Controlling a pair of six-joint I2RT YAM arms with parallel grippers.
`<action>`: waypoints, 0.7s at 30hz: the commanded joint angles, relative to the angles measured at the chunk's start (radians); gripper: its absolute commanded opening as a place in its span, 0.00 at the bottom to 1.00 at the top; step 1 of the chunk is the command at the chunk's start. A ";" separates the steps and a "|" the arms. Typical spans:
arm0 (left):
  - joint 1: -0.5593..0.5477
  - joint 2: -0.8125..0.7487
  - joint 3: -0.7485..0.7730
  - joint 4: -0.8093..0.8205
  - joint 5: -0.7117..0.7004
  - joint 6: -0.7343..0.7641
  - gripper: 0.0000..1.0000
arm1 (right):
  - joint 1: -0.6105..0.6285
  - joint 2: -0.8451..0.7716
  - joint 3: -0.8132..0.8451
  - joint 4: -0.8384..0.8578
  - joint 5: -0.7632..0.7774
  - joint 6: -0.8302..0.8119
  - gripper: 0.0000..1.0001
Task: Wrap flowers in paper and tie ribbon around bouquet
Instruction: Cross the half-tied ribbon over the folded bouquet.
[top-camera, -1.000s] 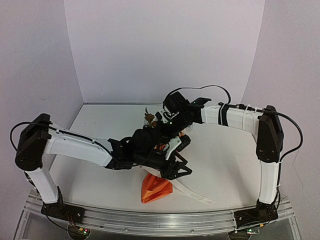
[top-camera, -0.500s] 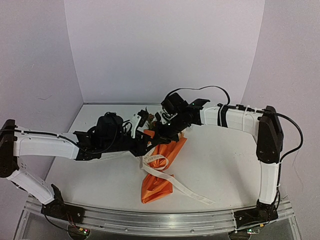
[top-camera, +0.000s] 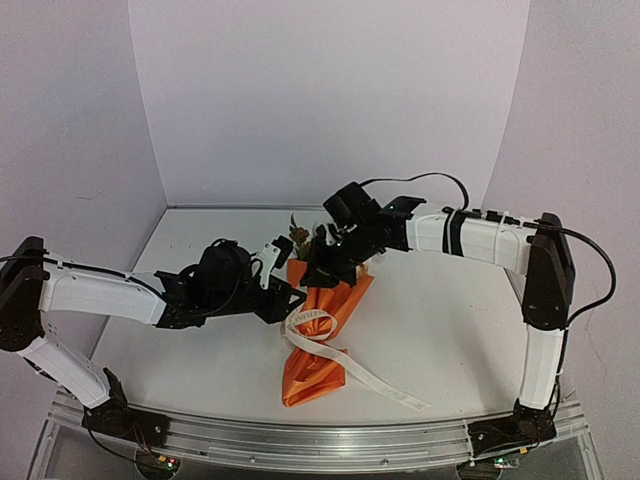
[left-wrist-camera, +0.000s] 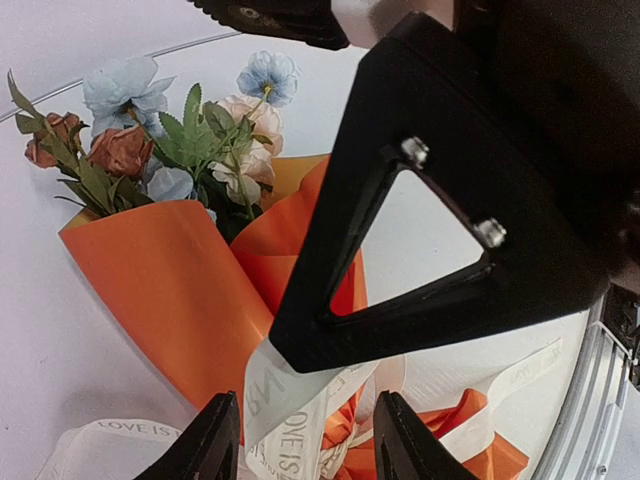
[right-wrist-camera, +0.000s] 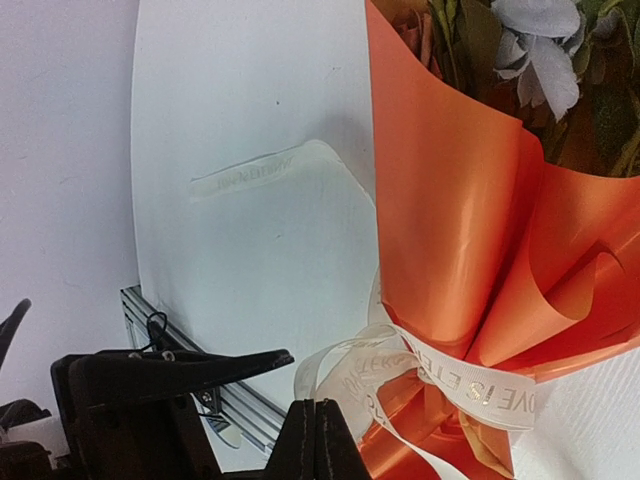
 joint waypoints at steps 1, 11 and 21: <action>-0.002 0.016 0.020 0.049 0.036 0.036 0.48 | 0.008 -0.029 -0.005 0.052 0.011 0.089 0.00; -0.003 0.053 0.053 0.047 0.044 0.059 0.39 | 0.017 -0.033 -0.016 0.077 0.018 0.120 0.00; -0.002 0.046 0.044 0.054 -0.114 0.055 0.25 | 0.036 -0.052 -0.039 0.077 0.036 0.117 0.00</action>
